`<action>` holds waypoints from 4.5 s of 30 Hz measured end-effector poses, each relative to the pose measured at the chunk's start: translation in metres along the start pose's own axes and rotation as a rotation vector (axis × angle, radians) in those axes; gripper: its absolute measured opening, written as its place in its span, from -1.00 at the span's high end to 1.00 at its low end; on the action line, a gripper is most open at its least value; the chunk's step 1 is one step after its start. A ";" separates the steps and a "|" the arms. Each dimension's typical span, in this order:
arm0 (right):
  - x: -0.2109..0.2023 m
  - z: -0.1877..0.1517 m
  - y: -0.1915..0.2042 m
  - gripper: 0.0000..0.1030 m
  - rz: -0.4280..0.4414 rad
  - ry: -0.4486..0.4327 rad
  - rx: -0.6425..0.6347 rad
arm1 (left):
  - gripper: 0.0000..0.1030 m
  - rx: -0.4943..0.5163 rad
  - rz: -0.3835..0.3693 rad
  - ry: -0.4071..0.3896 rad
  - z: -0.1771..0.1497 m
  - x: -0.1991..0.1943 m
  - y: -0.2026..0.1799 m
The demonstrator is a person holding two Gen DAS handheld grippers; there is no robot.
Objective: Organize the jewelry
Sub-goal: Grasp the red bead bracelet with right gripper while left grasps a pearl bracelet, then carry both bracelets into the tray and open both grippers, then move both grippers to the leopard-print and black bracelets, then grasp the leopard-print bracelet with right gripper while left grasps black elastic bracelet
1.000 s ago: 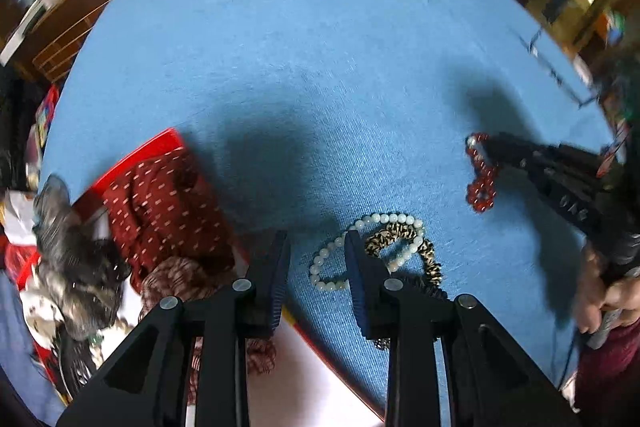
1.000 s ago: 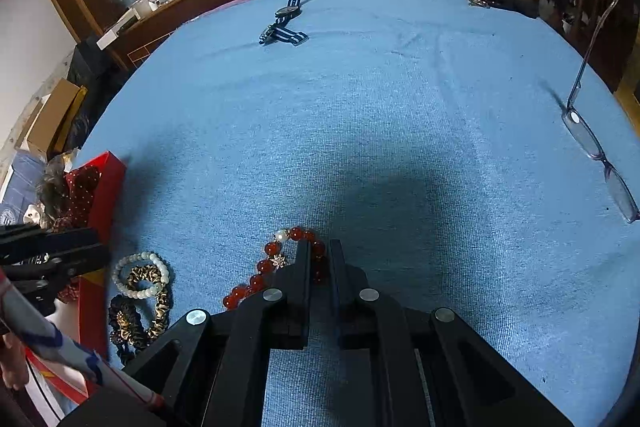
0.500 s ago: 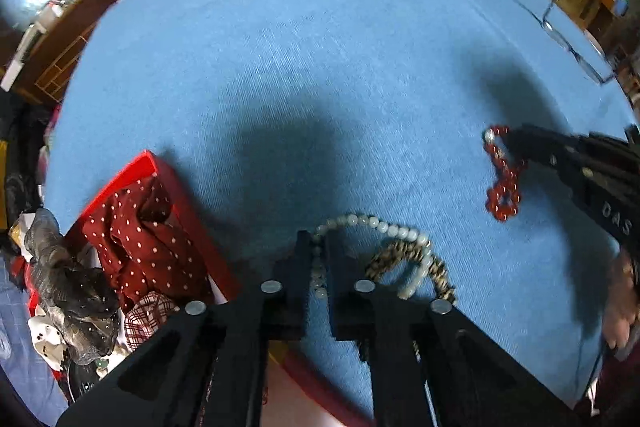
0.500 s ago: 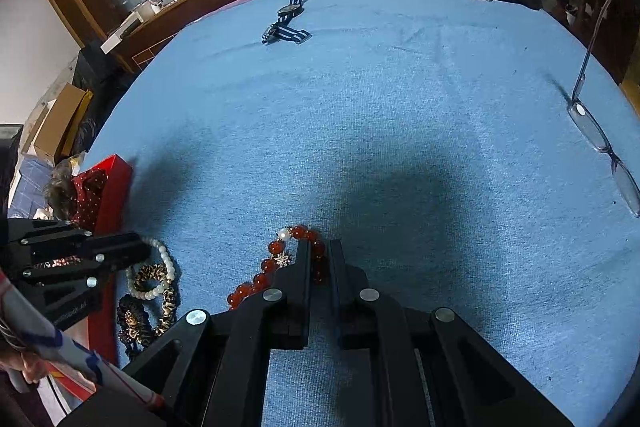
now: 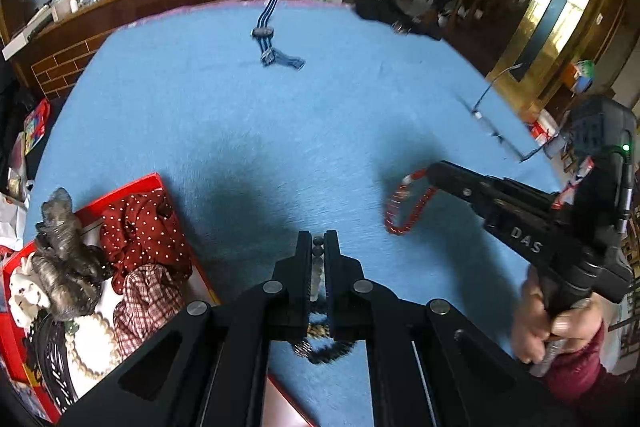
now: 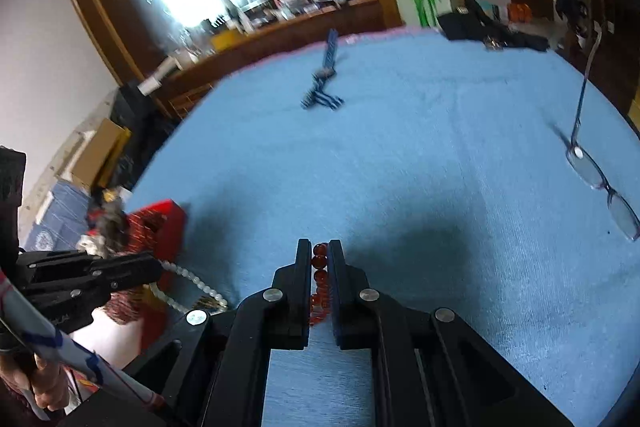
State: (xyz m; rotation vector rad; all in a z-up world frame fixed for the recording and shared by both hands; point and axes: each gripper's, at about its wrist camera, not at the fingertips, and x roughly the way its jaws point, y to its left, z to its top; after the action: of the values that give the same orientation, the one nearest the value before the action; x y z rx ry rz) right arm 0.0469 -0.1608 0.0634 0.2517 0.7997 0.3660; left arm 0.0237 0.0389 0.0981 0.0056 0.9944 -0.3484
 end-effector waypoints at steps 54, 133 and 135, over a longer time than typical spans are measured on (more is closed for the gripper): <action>0.007 -0.076 0.239 0.83 0.428 0.220 -0.351 | 0.89 -0.323 0.189 -0.129 -0.142 -0.127 0.154; 0.084 -0.024 0.075 0.70 0.042 0.385 -0.213 | 0.68 -0.093 0.027 0.073 -0.068 -0.010 0.035; 0.088 -0.026 0.074 0.63 0.051 0.397 -0.206 | 0.68 -0.095 0.032 0.074 -0.066 -0.008 0.036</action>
State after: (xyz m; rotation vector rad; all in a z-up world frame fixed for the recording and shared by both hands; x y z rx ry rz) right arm 0.0673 -0.0557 0.0150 0.0035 1.1379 0.5527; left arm -0.0238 0.0857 0.0630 -0.0523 1.0825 -0.2733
